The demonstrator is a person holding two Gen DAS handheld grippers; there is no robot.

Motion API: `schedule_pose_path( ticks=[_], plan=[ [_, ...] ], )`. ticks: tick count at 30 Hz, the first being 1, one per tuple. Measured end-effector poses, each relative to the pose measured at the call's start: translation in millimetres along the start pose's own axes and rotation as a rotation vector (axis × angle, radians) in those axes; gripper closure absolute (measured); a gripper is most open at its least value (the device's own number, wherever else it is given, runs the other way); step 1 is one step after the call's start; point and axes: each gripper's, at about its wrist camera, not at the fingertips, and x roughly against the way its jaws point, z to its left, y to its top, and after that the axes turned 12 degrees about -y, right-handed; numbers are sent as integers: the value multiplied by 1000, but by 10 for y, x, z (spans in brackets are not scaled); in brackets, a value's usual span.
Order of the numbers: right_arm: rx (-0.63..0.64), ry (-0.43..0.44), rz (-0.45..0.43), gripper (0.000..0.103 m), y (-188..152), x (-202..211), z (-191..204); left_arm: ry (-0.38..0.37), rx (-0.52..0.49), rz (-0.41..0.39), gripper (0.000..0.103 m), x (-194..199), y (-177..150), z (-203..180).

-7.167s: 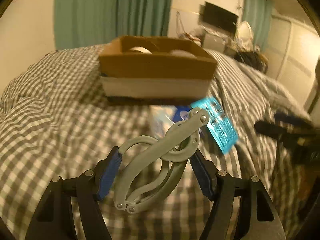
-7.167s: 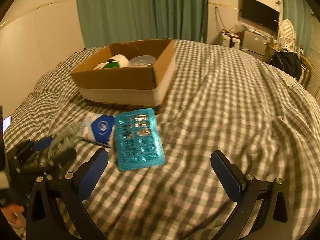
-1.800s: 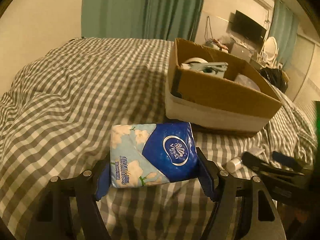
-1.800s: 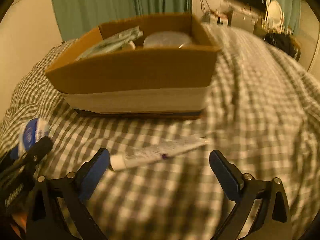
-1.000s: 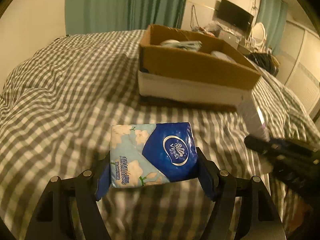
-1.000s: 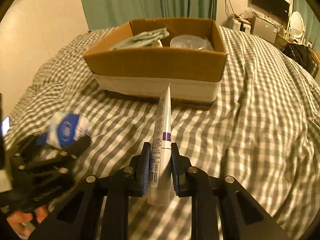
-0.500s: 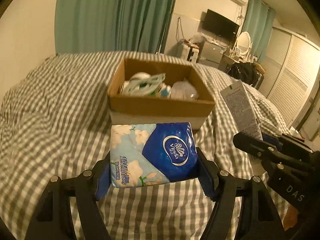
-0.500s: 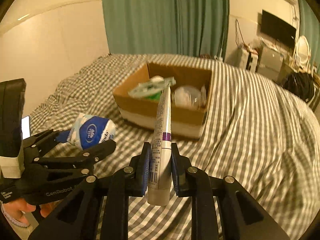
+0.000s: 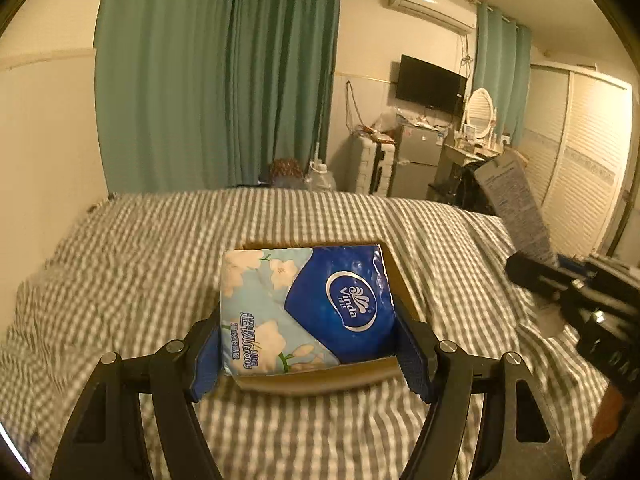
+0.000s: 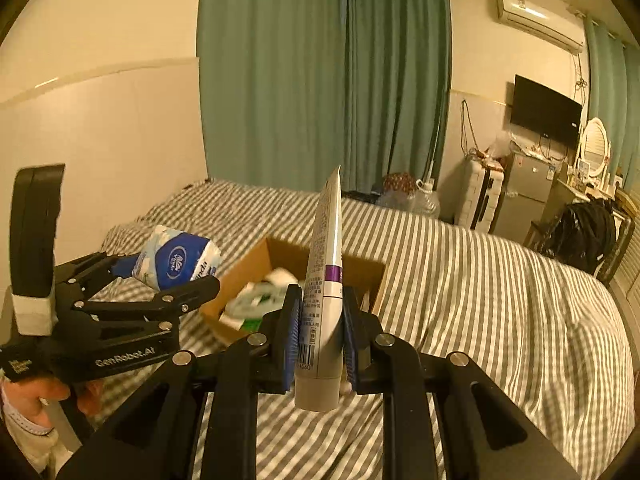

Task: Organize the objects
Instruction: 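Lower the tissue pack and ointment tube into the cardboard box and release both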

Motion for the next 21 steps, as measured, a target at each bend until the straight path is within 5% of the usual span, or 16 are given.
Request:
schedule_pose_path(
  ticks=[8, 21],
  plan=[
    [19, 13, 10, 85, 334, -550, 106, 73, 20, 16, 28, -518, 230, 280],
    [28, 24, 158, 84, 182, -1790, 110, 70, 43, 90, 28, -1326, 21, 552]
  ],
)
